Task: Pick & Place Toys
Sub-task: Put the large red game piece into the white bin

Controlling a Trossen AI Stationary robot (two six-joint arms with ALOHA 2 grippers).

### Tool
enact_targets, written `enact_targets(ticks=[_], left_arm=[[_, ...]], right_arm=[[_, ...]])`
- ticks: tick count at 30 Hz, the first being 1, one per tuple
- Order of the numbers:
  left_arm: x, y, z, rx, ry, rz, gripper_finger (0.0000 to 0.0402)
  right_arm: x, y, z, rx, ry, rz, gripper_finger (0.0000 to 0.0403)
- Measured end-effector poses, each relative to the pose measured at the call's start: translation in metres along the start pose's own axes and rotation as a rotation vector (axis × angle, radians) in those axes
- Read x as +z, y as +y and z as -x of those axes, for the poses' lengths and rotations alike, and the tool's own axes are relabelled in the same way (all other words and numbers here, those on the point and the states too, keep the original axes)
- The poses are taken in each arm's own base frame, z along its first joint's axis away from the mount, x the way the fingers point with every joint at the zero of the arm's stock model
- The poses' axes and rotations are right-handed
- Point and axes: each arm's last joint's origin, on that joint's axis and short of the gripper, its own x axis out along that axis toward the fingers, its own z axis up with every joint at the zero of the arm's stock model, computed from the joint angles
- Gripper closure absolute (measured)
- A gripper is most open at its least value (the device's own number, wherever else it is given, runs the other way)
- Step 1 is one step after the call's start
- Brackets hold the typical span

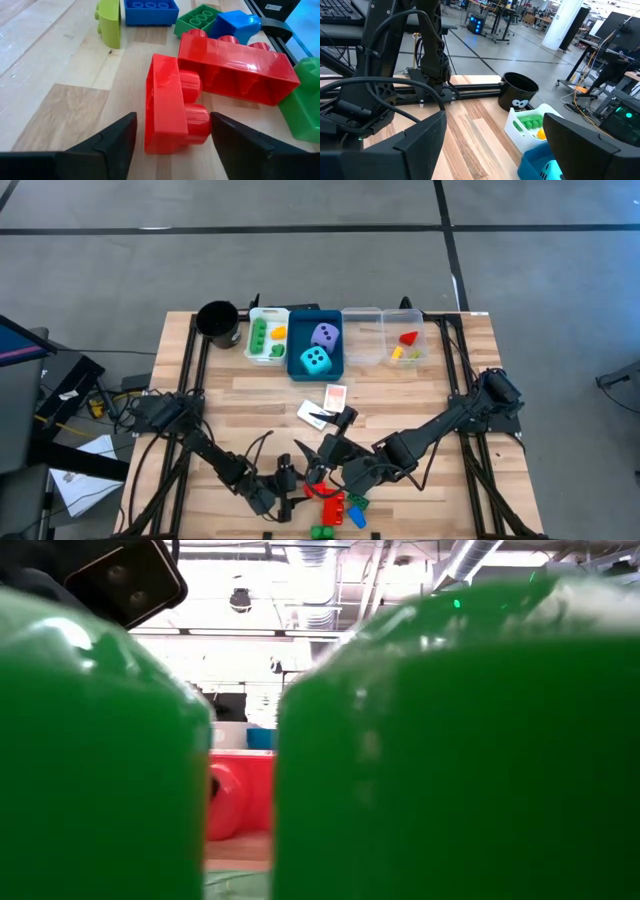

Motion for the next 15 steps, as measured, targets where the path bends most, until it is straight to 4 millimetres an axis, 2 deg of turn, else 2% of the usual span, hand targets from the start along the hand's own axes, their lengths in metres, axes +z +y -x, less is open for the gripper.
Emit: enact_targets(ticks=[15], left_arm=[[-0.0001, 0.0006, -0.0005, -0.009, 0.008, 0.002, 0.0361]], right_arm=[[0.0000, -0.0003, -0.0004, -0.001, 0.000, -0.004, 0.0076]])
